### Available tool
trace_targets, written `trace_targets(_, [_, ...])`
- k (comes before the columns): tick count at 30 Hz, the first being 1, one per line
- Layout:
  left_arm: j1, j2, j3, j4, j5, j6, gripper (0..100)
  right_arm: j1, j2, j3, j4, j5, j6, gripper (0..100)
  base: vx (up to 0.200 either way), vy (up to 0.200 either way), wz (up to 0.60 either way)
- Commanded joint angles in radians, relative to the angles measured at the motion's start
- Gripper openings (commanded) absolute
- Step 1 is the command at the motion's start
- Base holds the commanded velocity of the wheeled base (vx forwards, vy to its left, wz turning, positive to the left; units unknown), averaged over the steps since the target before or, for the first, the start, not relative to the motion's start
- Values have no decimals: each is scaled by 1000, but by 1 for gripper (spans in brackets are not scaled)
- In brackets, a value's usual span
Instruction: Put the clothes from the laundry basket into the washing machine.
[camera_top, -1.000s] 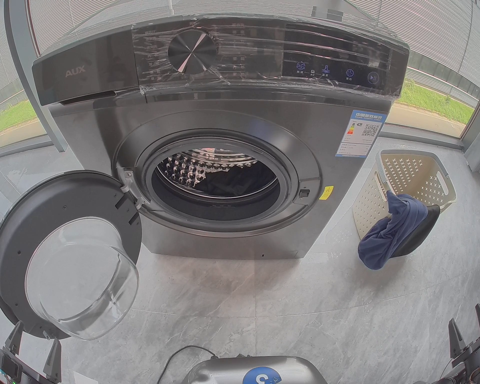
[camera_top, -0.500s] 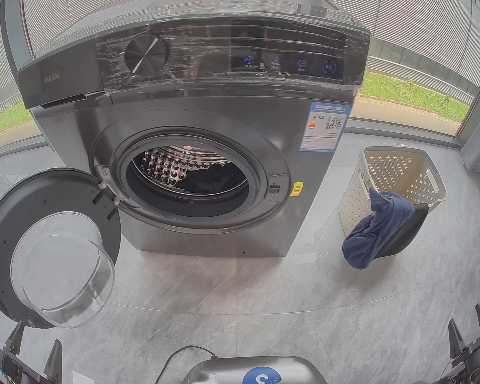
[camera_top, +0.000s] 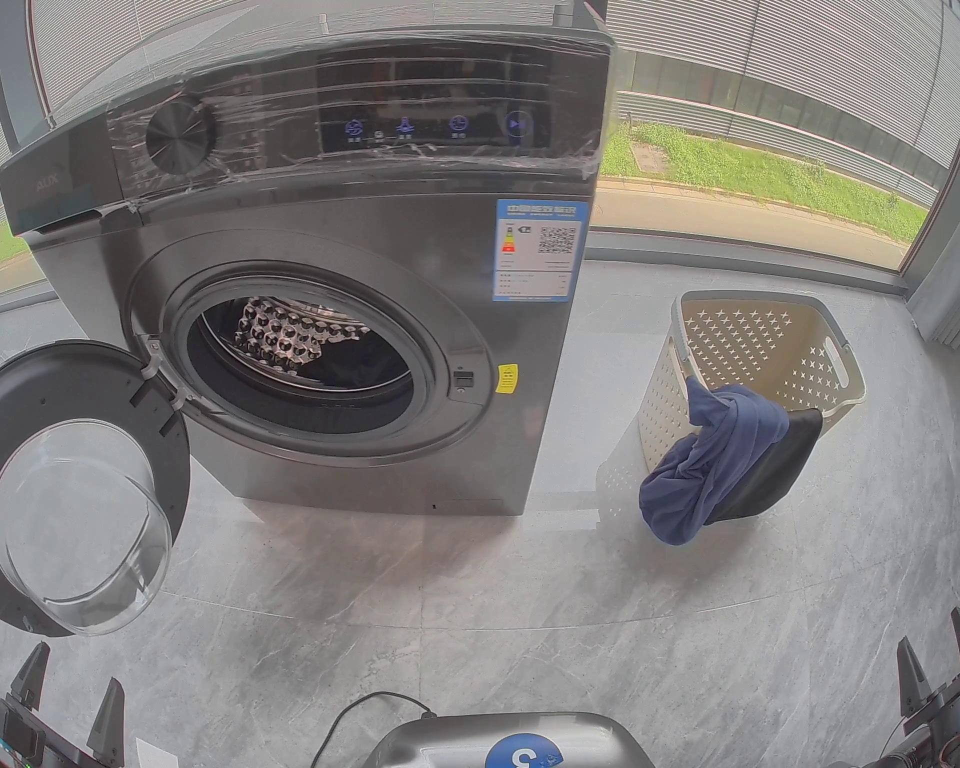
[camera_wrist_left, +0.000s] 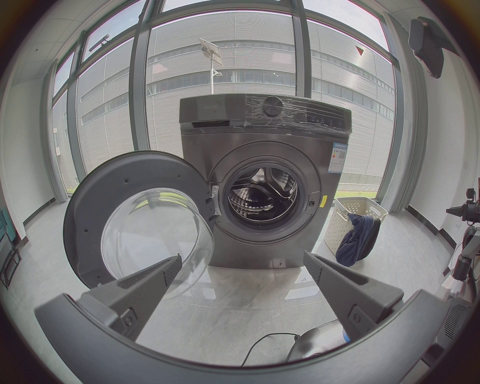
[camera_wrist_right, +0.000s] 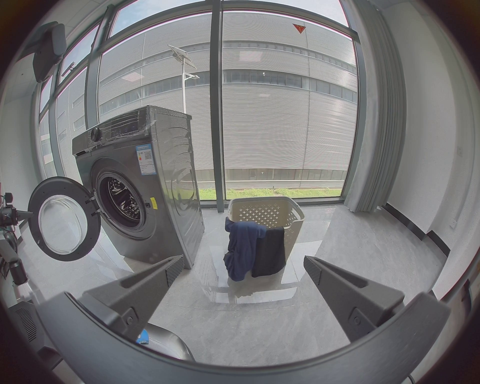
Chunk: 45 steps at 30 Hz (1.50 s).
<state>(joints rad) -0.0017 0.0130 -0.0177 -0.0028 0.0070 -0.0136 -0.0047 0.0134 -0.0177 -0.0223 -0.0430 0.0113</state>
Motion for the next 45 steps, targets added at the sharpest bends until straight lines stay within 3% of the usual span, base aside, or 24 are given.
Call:
trace_targets(1, [0, -13, 18, 0, -1, -2, 100, 0, -13, 18, -1, 0, -1, 100, 0, -200, 0])
trace_targets(45, [0, -13, 18, 0, 1, -2, 100, -1, -12, 18, 1, 0, -1, 100, 0, -200, 0])
